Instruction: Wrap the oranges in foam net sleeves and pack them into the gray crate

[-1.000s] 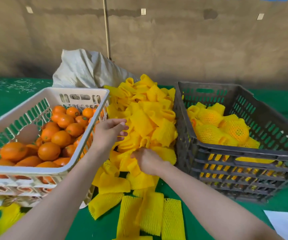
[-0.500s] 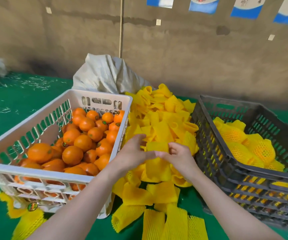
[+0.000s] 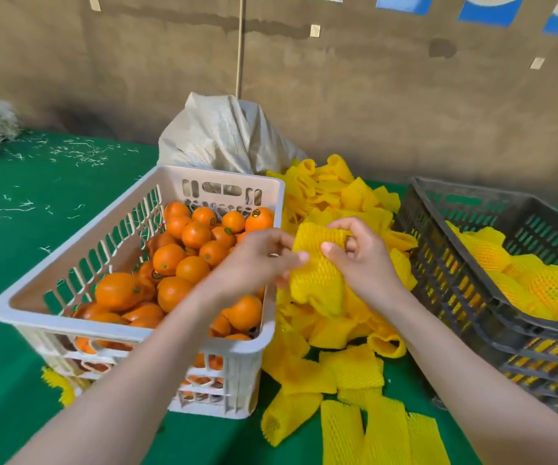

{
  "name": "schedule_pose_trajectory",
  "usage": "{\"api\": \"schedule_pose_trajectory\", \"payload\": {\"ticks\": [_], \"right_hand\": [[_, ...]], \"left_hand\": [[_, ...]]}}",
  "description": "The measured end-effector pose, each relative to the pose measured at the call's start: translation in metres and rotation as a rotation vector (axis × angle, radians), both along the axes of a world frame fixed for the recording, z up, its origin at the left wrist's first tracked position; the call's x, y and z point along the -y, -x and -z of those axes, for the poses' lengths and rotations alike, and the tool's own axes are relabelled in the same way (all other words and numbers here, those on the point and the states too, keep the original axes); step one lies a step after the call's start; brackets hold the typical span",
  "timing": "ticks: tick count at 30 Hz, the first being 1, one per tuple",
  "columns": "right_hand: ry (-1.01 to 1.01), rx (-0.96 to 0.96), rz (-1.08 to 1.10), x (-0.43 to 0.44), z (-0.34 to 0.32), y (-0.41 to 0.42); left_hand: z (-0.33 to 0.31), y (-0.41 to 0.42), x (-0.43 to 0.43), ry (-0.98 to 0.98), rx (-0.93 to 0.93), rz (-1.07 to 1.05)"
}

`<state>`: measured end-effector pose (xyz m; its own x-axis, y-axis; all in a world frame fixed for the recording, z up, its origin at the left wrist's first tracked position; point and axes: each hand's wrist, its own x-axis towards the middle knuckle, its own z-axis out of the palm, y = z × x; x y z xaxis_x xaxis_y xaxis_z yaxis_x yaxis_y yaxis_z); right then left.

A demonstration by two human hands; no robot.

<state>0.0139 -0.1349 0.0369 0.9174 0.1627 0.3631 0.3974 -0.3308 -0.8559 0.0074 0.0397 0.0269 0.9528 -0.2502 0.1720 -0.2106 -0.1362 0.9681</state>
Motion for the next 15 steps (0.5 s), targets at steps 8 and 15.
{"api": "schedule_pose_trajectory", "payload": {"ticks": [8, 15], "right_hand": [[-0.05, -0.143, -0.004, -0.069, 0.021, -0.015], [-0.003, -0.191, -0.049, -0.087, 0.029, -0.019]], "left_hand": [[0.033, -0.033, -0.1, -1.0, -0.309, 0.139], [0.049, -0.026, -0.092, -1.422, -0.434, 0.28]]}}
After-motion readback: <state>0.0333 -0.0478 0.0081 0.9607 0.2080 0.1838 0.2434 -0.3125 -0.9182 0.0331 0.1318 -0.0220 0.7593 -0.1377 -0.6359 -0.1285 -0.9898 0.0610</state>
